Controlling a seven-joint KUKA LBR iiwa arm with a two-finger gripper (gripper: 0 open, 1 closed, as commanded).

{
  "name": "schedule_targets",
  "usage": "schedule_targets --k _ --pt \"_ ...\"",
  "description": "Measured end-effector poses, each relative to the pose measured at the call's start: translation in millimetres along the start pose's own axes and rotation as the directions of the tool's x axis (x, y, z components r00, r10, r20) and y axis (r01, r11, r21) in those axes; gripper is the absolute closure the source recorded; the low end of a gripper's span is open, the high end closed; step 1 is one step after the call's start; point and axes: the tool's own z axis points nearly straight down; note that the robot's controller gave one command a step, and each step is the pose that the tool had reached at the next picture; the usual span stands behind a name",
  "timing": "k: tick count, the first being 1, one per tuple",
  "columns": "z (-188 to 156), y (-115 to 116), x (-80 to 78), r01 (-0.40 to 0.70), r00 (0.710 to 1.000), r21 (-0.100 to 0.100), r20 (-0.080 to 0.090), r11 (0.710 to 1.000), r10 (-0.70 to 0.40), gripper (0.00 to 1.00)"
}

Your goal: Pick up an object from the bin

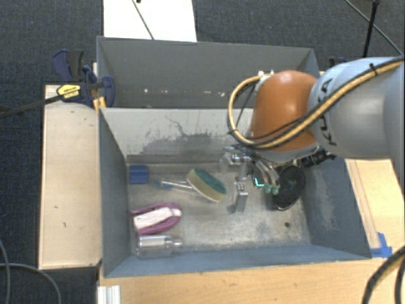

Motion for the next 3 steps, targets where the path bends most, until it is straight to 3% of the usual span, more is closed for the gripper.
schedule_targets --k 1,2,3 --pt "69.6 47.1 -25.7 -0.233 0.972 -0.002 0.004 0.972 0.233 0.0" --pt "35.1 31.9 -34.5 -0.241 0.97 -0.003 0.011 0.971 0.241 0.0" --pt "37.1 64.6 -34.9 -0.472 0.881 -0.005 0.009 0.881 0.472 0.0"
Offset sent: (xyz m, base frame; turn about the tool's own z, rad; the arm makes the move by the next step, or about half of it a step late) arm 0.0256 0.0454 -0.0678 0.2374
